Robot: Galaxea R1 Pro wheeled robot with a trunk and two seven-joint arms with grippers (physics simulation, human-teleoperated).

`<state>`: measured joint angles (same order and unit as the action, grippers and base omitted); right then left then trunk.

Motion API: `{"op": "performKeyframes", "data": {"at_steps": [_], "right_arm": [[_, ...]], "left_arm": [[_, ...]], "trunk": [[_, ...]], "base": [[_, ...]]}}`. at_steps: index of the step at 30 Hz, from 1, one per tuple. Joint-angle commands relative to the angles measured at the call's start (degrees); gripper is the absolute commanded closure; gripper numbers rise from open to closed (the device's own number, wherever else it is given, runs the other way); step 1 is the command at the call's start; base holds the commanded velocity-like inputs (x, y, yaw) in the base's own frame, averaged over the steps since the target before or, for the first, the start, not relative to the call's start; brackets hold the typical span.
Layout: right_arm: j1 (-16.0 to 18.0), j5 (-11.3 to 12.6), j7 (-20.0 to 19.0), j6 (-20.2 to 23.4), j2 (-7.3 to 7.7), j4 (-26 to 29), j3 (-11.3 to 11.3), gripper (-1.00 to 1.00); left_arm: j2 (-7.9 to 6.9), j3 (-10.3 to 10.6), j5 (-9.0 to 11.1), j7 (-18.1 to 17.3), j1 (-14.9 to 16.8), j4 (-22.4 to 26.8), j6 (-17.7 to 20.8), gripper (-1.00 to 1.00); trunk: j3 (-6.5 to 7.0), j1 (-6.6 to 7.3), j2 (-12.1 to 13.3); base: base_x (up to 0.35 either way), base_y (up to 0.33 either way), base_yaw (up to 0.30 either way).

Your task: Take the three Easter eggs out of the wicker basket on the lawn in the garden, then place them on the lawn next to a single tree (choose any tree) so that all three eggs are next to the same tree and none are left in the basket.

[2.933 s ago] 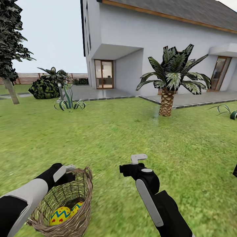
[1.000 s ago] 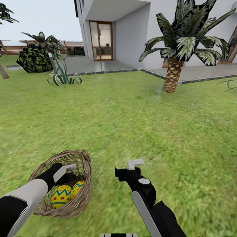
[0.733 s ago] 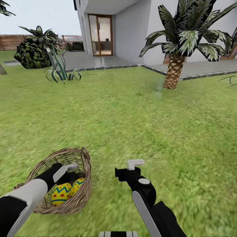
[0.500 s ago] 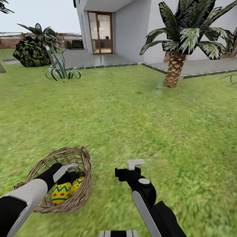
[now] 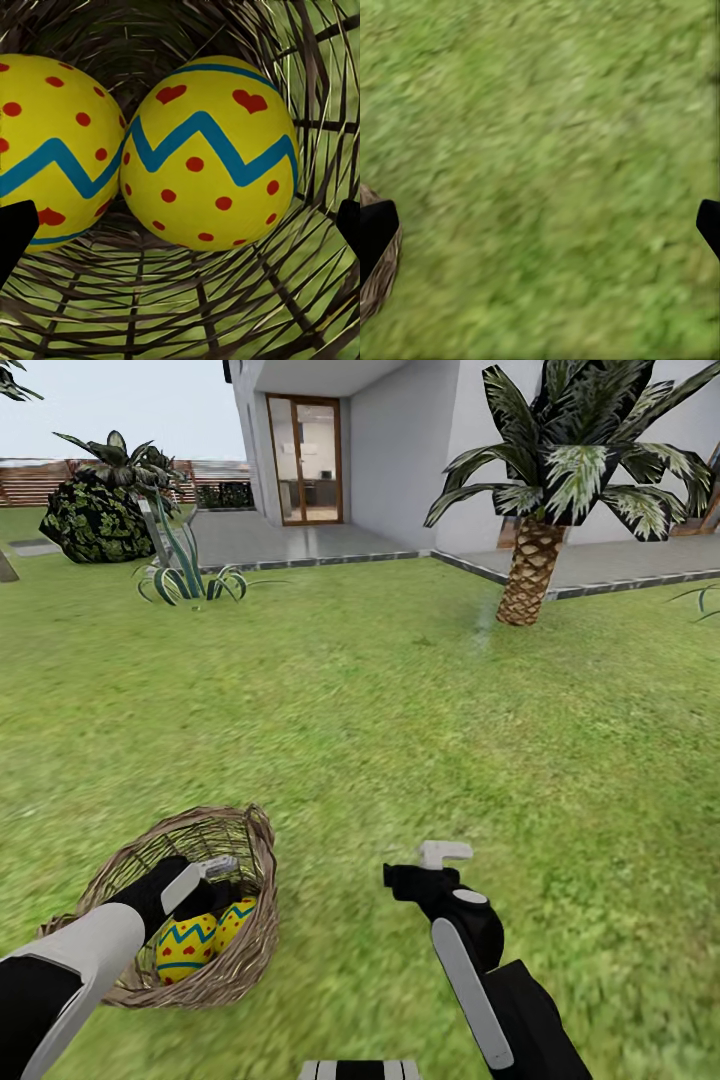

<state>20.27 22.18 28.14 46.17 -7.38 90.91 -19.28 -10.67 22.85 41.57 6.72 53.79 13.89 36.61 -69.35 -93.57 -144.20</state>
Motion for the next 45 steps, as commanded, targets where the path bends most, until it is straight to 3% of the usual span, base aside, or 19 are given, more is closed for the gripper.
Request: {"op": "performKeyframes", "data": {"at_steps": [1,6,10,18,45], "right_arm": [[0.04,0.59,0.6,0.12,-0.03,0.05,0.01,-1.0],[0.03,0.59,0.6,0.14,-0.09,0.05,0.13,-1.0],[0.03,0.65,0.6,0.14,-0.15,0.05,0.02,-1.0],[0.03,0.67,0.6,0.14,-0.25,0.05,-0.07,-1.0],[0.03,0.66,0.6,0.15,-0.28,0.05,-0.59,-1.0]], "left_arm": [[-0.03,0.34,0.61,0.38,0.0,0.16,0.23,-1.0],[-0.05,0.41,0.61,0.21,0.0,0.17,0.22,-1.0],[-0.05,0.46,0.61,0.15,-0.01,0.42,-0.05,-1.0],[-0.05,0.44,0.61,0.22,-0.11,7.82,-2.07,-1.0],[-0.14,-0.18,0.93,0.03,-0.1,9.19,-1.98,-1.0]], "trunk": [[-0.05,0.01,-0.02],[-1.16,-0.12,-0.09],[-1.16,-0.12,-0.09],[-2.48,-0.27,-0.17],[-2.48,-0.27,-0.17]], "base": [[0.0,0.0,0.0],[0.0,0.0,0.0],[0.0,0.0,0.0],[0.0,0.0,0.0],[0.01,0.005,0.0]]}}
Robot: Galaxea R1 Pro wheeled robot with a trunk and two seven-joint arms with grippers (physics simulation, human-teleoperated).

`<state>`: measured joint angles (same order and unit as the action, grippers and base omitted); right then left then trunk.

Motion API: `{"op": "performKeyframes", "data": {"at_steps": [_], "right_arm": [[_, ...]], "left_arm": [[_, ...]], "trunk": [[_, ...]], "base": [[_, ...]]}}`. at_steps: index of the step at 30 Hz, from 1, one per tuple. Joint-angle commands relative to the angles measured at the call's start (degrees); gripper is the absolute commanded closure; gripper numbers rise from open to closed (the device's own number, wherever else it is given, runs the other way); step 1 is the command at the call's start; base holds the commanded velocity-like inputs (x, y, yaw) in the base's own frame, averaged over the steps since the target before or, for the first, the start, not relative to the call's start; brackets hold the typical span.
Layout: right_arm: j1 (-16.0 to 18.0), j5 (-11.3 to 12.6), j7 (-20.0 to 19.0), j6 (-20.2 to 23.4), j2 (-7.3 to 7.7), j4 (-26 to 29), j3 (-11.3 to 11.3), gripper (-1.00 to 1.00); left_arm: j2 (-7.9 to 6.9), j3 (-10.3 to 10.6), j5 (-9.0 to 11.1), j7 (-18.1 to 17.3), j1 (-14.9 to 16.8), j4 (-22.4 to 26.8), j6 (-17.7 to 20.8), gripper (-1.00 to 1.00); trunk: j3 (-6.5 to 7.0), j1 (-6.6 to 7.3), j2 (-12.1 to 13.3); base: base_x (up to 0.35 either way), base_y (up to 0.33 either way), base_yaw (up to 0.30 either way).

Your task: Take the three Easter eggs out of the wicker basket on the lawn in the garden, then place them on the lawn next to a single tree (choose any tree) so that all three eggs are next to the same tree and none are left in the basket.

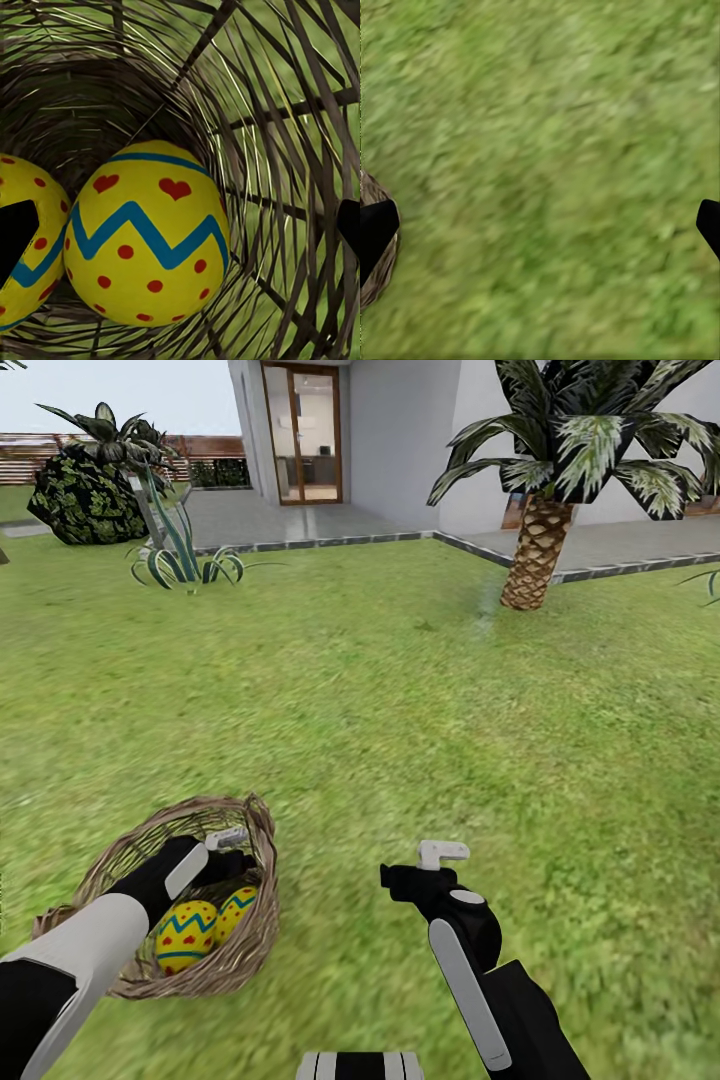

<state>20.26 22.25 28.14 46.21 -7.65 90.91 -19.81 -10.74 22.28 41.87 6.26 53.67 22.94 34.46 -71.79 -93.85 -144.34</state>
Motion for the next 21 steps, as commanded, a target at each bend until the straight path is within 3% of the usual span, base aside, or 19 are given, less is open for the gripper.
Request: {"op": "performKeyframes", "data": {"at_steps": [1,21], "right_arm": [[0.05,0.59,0.6,0.12,0.0,0.05,-0.06,-1.0],[0.05,0.6,0.6,0.18,0.01,0.05,-0.06,-1.0]], "left_arm": [[-0.07,0.39,0.7,0.5,0.02,0.06,0.21,-1.0],[-0.07,0.39,0.62,0.67,0.03,-0.13,0.03,-1.0]], "trunk": [[-0.05,0.01,-0.02],[-0.05,0.01,-0.02]], "base": [[0.001,0.112,0.0],[0.029,0.062,0.0]]}}
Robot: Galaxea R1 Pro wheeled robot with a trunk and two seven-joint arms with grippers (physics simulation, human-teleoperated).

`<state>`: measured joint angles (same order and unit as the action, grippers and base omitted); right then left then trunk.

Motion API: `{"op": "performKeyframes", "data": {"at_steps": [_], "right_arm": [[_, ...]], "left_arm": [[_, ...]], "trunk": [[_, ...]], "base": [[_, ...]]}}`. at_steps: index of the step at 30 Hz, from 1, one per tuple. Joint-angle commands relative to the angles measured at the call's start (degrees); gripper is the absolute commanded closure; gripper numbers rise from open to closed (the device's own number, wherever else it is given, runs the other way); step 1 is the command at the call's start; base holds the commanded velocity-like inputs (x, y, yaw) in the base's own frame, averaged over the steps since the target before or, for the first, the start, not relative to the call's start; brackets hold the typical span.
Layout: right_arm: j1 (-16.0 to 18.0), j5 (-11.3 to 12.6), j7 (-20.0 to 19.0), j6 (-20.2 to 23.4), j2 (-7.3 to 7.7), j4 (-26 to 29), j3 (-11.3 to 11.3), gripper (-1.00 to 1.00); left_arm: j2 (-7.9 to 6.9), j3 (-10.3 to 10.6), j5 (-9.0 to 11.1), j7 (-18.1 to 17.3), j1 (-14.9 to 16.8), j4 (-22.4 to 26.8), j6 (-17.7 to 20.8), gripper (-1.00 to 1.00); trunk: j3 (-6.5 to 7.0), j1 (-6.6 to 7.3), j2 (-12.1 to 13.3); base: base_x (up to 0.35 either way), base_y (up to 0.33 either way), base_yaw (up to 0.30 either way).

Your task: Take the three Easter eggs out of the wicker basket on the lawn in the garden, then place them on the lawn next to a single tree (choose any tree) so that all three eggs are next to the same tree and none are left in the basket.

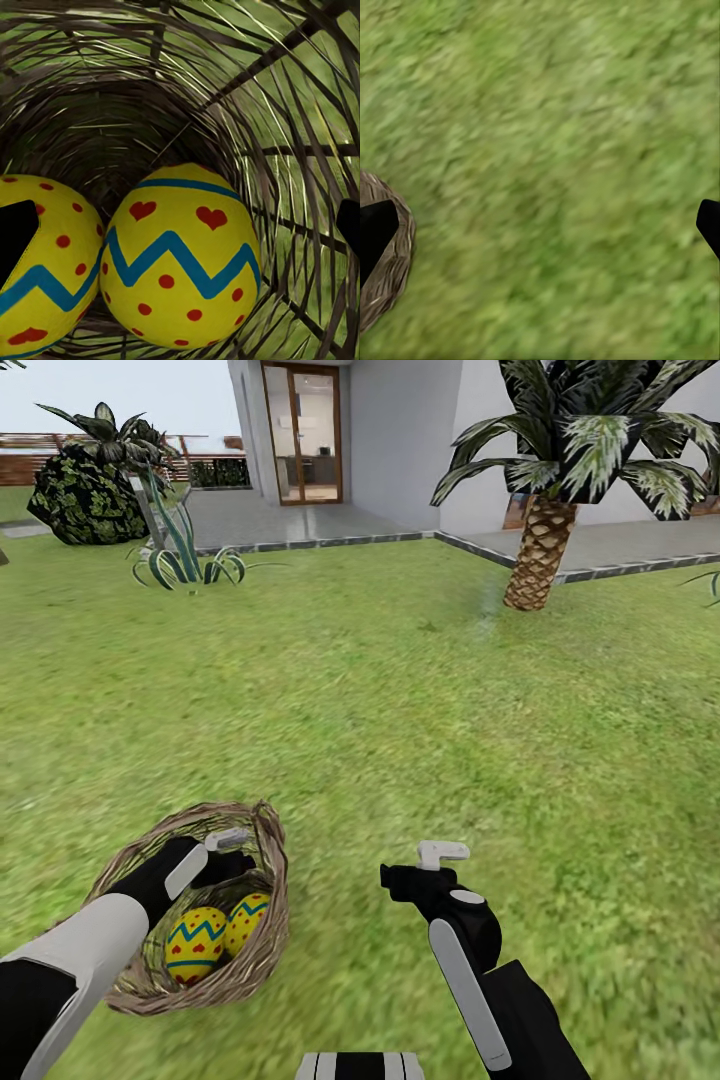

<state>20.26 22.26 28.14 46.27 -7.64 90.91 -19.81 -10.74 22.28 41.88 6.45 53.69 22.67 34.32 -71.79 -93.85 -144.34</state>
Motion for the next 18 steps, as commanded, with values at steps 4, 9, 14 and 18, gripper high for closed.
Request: {"op": "performKeyframes", "data": {"at_steps": [4,9,14,18], "right_arm": [[0.04,0.58,0.6,0.13,0.0,0.05,-0.06,-1.0],[0.04,0.59,0.6,0.14,0.0,0.05,-0.06,-1.0],[0.04,0.55,0.6,0.12,0.0,0.05,-0.06,-1.0],[0.04,0.58,0.6,0.12,0.0,0.05,-0.06,-1.0]], "left_arm": [[-0.07,0.4,0.59,0.5,0.01,0.11,0.15,-1.0],[-0.07,0.38,0.66,0.49,0.01,0.06,0.21,-1.0],[-0.07,0.39,0.67,0.6,0.01,0.04,0.17,-1.0],[-0.07,0.4,0.67,0.65,0.01,0.02,0.2,-1.0]], "trunk": [[-0.05,0.01,-0.02],[-0.05,0.01,-0.02],[-0.05,0.01,-0.02],[-0.71,-0.07,-0.06]], "base": [[0.001,0.022,0.0],[0.0,0.005,0.0],[0.0,0.001,0.0],[0.0,0.0,0.0]]}}
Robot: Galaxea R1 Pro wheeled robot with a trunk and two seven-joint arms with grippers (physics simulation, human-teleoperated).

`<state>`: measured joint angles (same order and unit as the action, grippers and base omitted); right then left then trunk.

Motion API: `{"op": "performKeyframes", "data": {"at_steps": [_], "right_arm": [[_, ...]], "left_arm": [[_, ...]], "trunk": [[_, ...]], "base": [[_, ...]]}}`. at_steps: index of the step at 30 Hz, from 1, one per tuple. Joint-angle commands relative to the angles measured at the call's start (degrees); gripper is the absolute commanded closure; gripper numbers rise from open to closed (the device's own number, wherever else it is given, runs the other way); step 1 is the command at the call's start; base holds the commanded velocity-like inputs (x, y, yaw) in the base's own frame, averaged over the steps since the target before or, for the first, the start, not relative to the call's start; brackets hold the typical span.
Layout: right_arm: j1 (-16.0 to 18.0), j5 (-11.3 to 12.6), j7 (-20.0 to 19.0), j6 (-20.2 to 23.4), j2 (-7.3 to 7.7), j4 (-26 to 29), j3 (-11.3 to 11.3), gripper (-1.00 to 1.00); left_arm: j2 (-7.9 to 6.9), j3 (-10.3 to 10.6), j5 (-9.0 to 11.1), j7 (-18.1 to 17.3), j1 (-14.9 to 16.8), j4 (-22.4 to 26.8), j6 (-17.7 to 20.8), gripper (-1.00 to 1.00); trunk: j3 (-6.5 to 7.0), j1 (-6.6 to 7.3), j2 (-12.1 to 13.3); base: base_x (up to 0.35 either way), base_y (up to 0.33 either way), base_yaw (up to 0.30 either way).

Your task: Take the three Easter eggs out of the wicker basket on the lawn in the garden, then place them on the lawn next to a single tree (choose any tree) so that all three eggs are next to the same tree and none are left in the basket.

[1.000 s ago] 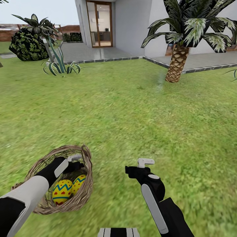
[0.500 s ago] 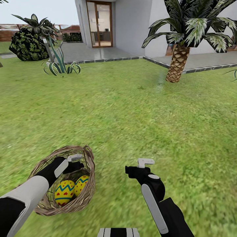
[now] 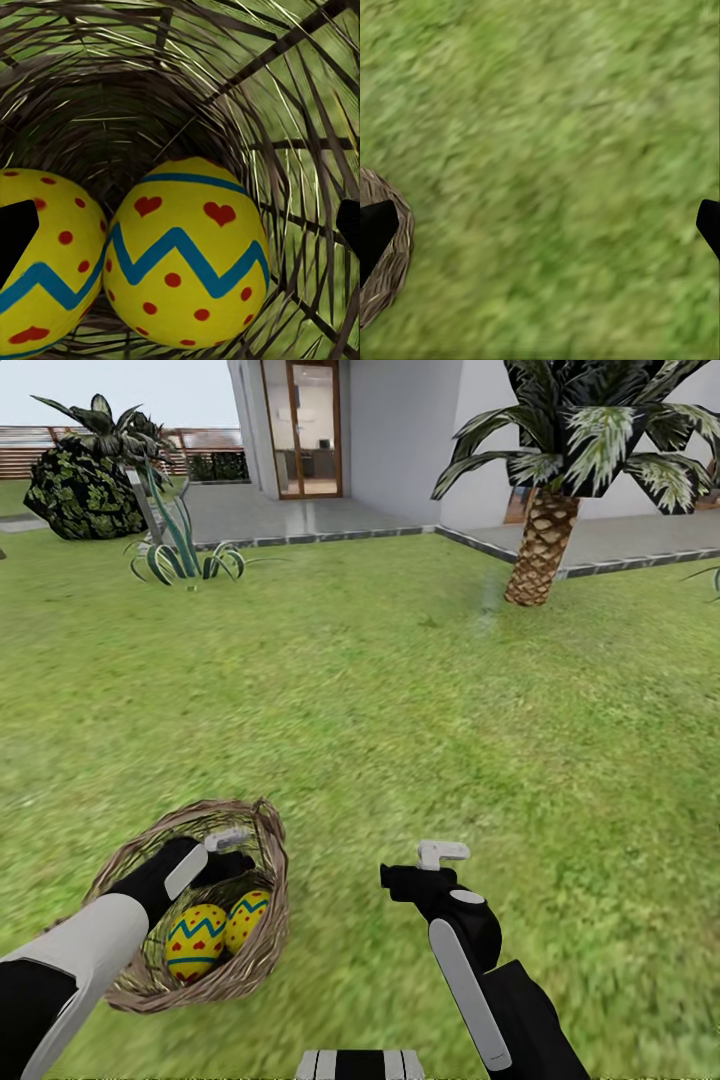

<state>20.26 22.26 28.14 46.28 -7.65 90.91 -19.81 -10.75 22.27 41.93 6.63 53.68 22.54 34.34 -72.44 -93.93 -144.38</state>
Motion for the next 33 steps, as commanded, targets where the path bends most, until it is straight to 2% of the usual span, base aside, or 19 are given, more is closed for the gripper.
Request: {"op": "performKeyframes", "data": {"at_steps": [1,22,23,26,28,33], "right_arm": [[0.04,0.59,0.6,0.12,0.0,0.06,-0.06,-1.0],[0.04,0.52,0.59,-0.03,0.12,0.09,-0.8,-1.0],[0.04,0.52,0.59,-0.03,0.17,0.09,-0.48,-1.0],[0.04,0.51,0.56,-0.04,0.29,0.11,2.89,-1.0],[0.04,0.51,0.54,-0.06,0.36,0.12,4.24,-1.0],[0.02,0.56,0.35,-0.61,0.42,0.16,5.42,-1.0]], "left_arm": [[-0.06,0.4,0.66,0.46,0.02,0.14,0.2,-1.0],[-0.06,0.4,0.56,0.57,0.02,0.11,0.55,-1.0],[-0.06,0.4,0.55,0.56,0.02,0.12,0.55,-1.0],[-0.06,0.4,0.48,0.51,0.02,0.1,0.55,-1.0],[-0.06,0.4,0.46,0.52,0.02,0.12,0.55,-1.0],[-0.06,0.4,0.44,0.63,0.02,0.13,0.48,-1.0]], "trunk": [[-0.27,-0.01,-0.04],[-4.93,-0.55,-0.32],[-5.15,-0.58,-0.33],[-5.81,-0.66,-0.37],[-6.26,-0.71,-0.4],[-7.36,-0.84,-0.46]], "base": [[0.0,0.0,0.0],[0.0,0.0,0.0],[0.0,0.0,0.0],[0.0,0.0,0.0],[0.0,0.0,0.0],[0.0,0.0,0.0]]}}
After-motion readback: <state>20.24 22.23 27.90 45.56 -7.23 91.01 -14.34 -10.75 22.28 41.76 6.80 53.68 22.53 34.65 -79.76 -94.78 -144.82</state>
